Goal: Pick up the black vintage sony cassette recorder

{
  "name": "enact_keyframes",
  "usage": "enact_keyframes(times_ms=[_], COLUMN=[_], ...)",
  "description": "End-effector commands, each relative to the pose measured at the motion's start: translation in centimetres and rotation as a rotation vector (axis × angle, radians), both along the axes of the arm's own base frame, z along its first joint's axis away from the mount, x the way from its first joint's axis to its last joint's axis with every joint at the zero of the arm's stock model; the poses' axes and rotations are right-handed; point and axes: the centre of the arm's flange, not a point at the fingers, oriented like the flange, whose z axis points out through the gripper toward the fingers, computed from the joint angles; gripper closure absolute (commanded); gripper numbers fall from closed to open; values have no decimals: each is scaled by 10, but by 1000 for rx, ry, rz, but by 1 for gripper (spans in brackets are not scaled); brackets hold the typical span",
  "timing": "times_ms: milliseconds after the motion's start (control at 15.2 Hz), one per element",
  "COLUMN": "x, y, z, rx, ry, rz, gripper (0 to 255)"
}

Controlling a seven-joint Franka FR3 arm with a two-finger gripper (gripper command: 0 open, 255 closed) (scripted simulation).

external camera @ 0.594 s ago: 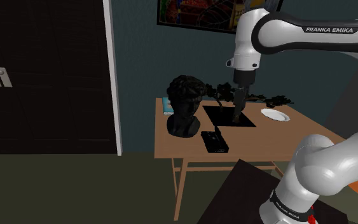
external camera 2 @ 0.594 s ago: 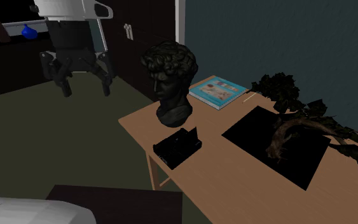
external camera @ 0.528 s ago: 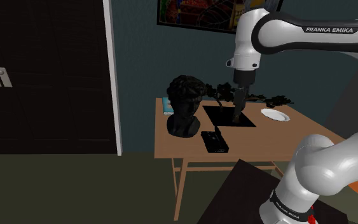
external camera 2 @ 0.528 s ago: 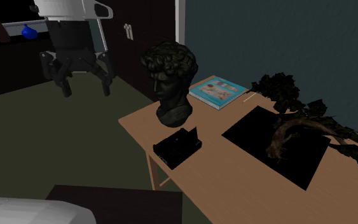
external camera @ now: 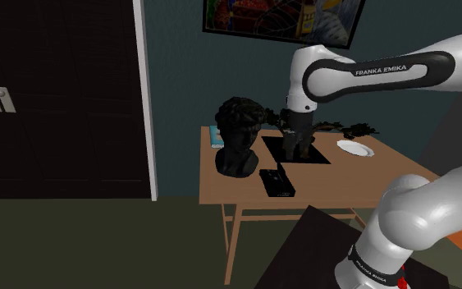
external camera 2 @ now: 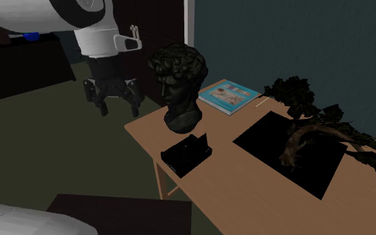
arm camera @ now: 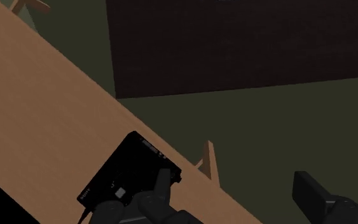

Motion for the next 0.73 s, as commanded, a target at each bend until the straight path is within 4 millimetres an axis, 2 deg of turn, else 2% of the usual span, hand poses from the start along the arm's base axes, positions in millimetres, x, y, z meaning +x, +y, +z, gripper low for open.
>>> enact_keyframes(times_ms=[0, 660], x=[9, 46], y=[-13, -81], z=[-21, -116], rx=[-25, -145], ry=[-16, -80], rz=[-64, -377], gripper=[0, 0])
